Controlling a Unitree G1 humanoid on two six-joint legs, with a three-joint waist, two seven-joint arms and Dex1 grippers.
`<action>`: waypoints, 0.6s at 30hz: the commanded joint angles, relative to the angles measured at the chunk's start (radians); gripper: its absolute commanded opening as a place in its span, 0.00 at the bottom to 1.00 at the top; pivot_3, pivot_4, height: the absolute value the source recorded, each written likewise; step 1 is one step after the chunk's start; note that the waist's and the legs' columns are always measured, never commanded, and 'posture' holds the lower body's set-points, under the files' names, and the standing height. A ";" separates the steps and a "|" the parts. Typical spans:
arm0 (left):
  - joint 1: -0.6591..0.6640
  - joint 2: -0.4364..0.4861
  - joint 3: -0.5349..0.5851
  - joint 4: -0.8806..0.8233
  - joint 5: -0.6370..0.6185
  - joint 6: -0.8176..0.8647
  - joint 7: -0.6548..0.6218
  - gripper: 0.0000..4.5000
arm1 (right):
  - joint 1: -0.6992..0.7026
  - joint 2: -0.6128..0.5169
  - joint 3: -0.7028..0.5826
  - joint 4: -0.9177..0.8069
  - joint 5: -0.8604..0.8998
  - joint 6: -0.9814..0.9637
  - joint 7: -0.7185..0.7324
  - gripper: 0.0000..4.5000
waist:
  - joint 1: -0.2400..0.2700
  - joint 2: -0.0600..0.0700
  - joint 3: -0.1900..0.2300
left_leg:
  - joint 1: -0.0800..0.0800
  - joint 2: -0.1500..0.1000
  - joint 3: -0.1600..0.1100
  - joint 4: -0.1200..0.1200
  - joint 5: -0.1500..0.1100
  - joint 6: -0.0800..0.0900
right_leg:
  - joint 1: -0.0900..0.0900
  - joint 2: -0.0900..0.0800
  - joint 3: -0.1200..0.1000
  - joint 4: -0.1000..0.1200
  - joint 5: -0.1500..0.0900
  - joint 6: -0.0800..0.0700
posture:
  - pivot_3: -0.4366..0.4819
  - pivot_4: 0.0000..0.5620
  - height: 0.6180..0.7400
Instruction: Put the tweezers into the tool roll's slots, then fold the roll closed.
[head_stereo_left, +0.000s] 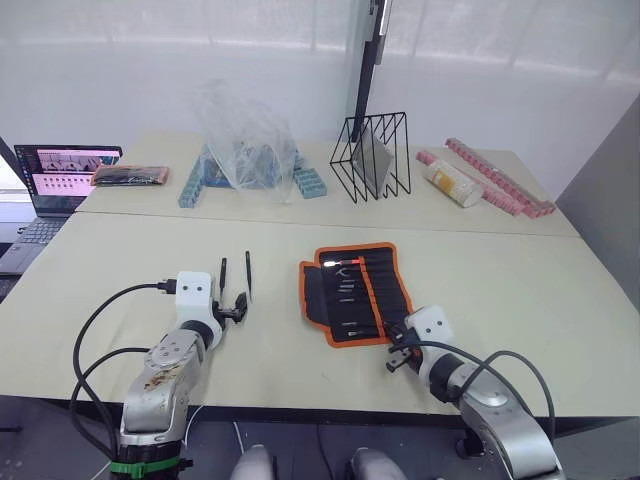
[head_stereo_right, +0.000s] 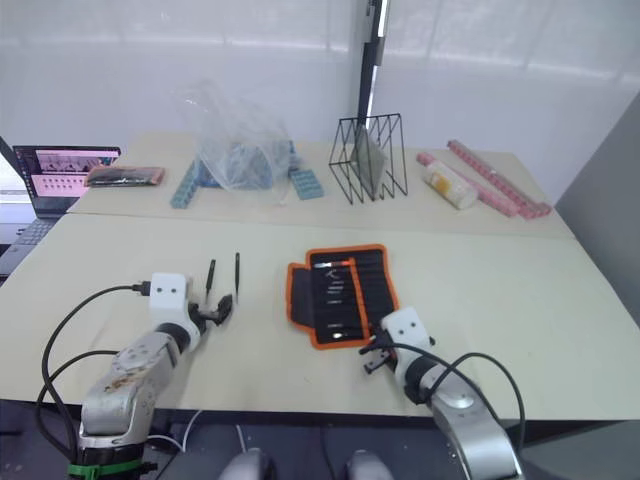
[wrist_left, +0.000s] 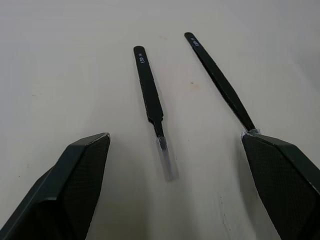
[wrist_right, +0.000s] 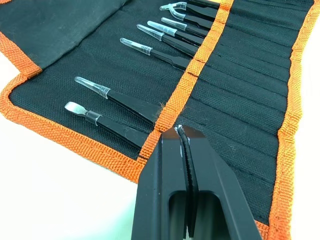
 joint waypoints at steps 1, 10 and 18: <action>-0.024 -0.012 0.001 0.013 0.025 0.016 0.045 0.99 | 0.013 0.002 0.012 0.055 -0.009 0.042 -0.014 0.00 | -0.001 0.000 0.000 | 0.000 0.000 0.000 0.000 0.000 0.000 | 0.000 0.000 0.000 0.000 0.000 0.000 | 0.48 0.27 0.54; -0.102 -0.005 0.044 0.145 0.021 -0.060 0.052 0.72 | 0.009 0.000 0.011 0.057 -0.011 0.042 -0.013 0.00 | -0.006 0.000 0.000 | 0.000 0.000 0.000 0.000 0.000 0.000 | 0.000 0.000 0.000 0.000 0.000 0.000 | 0.48 0.27 0.54; -0.117 -0.001 0.022 0.174 0.015 -0.081 0.019 0.14 | 0.016 -0.002 0.006 0.052 -0.013 0.042 -0.015 0.00 | -0.005 0.000 0.000 | 0.000 0.000 0.000 0.000 0.000 0.000 | 0.000 0.000 0.000 0.000 0.000 0.000 | 0.48 0.27 0.54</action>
